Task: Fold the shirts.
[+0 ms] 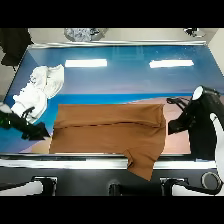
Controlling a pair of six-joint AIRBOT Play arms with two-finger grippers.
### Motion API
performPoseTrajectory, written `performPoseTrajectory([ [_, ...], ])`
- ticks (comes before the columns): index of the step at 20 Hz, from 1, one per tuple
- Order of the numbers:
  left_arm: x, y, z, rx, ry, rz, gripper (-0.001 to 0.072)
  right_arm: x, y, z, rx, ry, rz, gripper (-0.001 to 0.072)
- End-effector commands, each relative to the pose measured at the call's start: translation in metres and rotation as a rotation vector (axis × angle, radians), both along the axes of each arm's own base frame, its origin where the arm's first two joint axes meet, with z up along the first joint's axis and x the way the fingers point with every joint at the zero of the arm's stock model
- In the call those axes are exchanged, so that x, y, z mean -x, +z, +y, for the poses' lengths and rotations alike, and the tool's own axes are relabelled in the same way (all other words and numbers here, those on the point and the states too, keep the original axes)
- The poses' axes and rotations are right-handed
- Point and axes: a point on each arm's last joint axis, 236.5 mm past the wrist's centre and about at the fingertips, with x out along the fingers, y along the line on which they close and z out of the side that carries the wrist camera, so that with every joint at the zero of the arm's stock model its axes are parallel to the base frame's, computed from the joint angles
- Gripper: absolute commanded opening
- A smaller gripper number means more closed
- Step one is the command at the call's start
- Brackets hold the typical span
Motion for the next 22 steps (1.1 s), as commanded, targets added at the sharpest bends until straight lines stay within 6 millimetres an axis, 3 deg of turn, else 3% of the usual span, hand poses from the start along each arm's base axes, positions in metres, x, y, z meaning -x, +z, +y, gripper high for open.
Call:
performPoseTrajectory([
  [1, 0.043, -0.026, -0.007, -0.013, 0.001, -0.022, 0.0382, 0.02, -0.008, 0.0, 0.012, 0.005, -0.012, 0.0499],
  [8, 0.05, -0.044, -0.019, 0.004, 0.044, -0.027, 0.0369, 0.024, -0.007, 0.001, 0.006, 0.016, -0.004, 0.05],
  [10, 0.054, -0.046, -0.021, 0.009, 0.045, -0.015, 0.0133, 0.028, -0.007, 0.002, 0.006, 0.014, -0.006, 0.0501],
  [11, 0.054, -0.046, -0.021, 0.009, 0.045, -0.015, 0.0106, 0.035, -0.008, 0.005, 0.0, 0.012, -0.006, 0.0501],
  [12, 0.054, -0.046, -0.021, 0.009, 0.045, -0.016, 0.0031, 0.045, -0.009, 0.01, -0.014, 0.007, -0.01, 0.0502],
  [17, 0.053, -0.046, -0.02, 0.005, 0.046, -0.023, 0.003, 0.082, -0.027, 0.018, 0.001, -0.004, -0.091, 0.0559],
  [22, 0.054, -0.045, -0.021, 0.008, 0.044, -0.018, 0.003, 0.09, -0.044, 0.08, -0.237, -0.133, -0.095, 0.0558],
])
